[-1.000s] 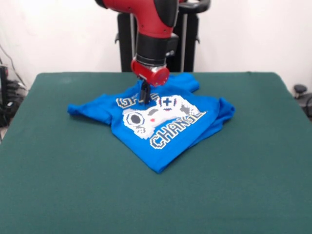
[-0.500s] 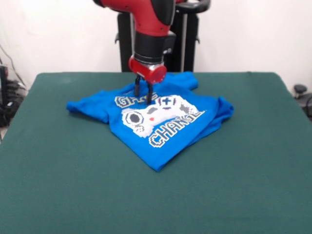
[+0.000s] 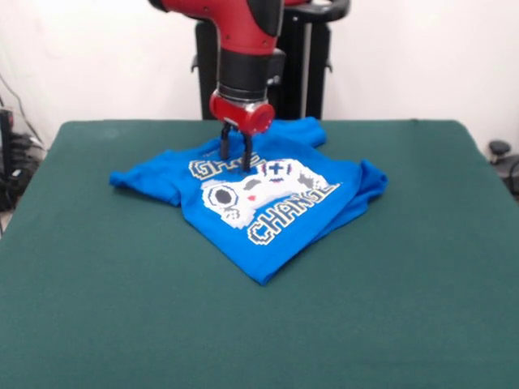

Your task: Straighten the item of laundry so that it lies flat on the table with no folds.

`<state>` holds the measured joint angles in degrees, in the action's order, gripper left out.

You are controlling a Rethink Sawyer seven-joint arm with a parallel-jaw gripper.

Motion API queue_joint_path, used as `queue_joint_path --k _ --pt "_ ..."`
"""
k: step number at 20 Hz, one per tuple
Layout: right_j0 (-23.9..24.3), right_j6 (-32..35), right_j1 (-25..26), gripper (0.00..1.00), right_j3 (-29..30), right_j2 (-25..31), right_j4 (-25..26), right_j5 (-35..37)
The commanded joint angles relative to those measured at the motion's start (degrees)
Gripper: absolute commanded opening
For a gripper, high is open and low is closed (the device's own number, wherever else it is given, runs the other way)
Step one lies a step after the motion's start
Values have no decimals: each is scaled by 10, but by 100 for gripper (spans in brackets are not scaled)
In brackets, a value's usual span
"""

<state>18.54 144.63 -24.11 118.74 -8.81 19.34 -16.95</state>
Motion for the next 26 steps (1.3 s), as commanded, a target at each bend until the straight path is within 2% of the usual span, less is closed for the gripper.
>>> queue_joint_path --k 1,6,14,22,26 --pt "28 32 32 100 -13 41 22 7" --pt "56 25 -2 100 -5 45 46 34" --pt "73 14 -32 100 2 49 60 70" --pt "65 18 -46 100 15 46 57 84" --pt "84 35 -52 100 31 87 58 72"
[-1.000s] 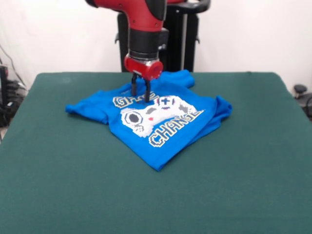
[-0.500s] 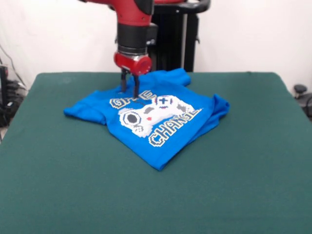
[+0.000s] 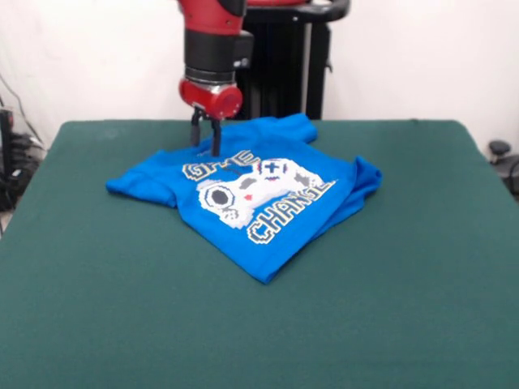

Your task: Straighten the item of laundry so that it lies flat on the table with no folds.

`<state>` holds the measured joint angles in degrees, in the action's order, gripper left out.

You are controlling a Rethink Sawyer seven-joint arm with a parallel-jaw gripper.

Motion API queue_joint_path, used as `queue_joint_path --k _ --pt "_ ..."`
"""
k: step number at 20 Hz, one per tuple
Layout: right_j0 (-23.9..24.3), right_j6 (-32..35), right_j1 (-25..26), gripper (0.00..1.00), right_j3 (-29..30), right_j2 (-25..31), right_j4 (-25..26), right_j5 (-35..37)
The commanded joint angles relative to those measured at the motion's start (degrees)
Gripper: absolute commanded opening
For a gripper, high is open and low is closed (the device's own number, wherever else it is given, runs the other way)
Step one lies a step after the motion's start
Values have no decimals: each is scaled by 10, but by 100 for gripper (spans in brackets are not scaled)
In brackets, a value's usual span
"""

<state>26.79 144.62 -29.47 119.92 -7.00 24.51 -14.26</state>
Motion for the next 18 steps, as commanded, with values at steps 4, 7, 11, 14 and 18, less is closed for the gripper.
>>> queue_joint_path --k 4,7,11,14,18 --pt "-10 70 -8 100 38 100 -12 4" --pt "-22 89 -17 100 42 115 -30 -18" --pt "-43 105 -30 100 42 118 -56 -36" --pt "-58 107 -34 100 32 109 -73 -53" --pt "-62 87 -27 100 -12 106 -84 -45"
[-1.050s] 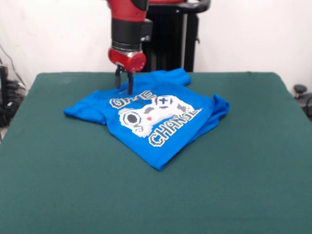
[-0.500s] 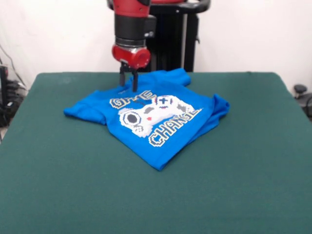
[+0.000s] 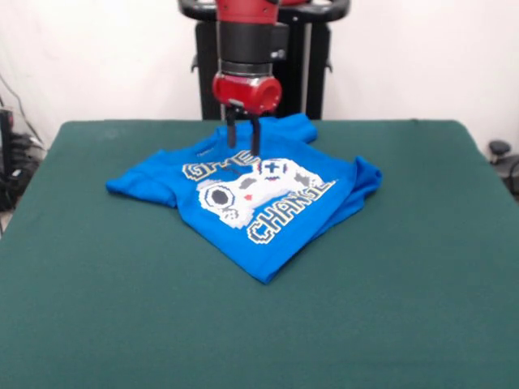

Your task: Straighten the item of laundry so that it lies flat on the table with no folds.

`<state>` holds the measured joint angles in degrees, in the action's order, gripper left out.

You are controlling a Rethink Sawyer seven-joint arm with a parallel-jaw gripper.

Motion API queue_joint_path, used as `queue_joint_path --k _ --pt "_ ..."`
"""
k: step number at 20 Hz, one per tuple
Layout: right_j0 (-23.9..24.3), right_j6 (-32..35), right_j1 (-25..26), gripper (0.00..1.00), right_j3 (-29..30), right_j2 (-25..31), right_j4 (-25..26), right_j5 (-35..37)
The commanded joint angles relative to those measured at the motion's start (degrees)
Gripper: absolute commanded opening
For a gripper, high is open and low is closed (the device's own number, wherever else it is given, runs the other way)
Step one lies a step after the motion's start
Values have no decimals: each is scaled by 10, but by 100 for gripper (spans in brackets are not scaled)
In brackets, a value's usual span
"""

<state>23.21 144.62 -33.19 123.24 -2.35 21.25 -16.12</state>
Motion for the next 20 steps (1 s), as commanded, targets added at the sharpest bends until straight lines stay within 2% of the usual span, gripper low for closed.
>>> queue_joint_path --k 1,8,12,20 --pt "-27 81 15 100 -59 59 -54 -24" --pt "-30 73 54 100 -117 67 -84 -14" --pt "-47 96 54 100 -98 65 -113 -25" --pt "-112 115 3 100 -53 38 -190 -14"
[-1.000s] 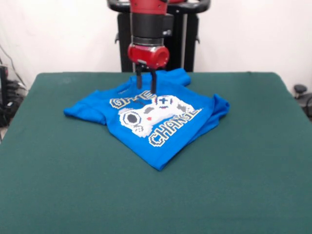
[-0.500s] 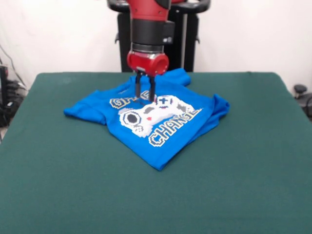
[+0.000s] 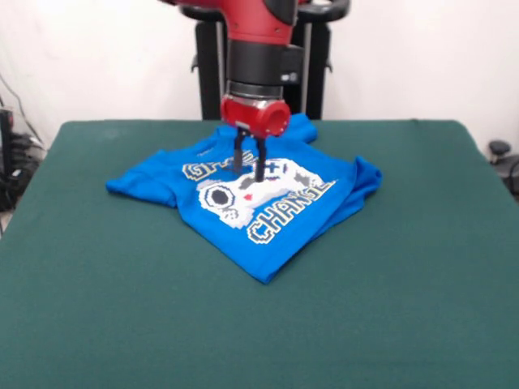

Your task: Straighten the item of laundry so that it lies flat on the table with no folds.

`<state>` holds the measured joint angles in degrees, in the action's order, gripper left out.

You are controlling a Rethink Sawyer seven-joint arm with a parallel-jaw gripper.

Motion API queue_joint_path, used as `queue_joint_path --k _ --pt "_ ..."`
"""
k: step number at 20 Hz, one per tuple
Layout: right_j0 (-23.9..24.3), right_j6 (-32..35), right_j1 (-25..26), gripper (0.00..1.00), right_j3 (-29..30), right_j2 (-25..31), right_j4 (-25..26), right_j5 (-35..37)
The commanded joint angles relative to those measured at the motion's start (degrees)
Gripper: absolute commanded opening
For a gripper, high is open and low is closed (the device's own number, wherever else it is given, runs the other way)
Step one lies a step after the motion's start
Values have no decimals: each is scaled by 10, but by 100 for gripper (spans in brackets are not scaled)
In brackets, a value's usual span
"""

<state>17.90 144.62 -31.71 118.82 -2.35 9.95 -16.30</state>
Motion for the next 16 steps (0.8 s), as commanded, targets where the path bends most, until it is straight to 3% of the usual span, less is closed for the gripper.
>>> queue_joint_path --k 1,8,16 --pt "-63 116 -16 100 -5 38 -83 -11" --pt "-84 113 -16 100 8 31 -109 -1" --pt "-106 140 50 100 10 42 -138 -61"
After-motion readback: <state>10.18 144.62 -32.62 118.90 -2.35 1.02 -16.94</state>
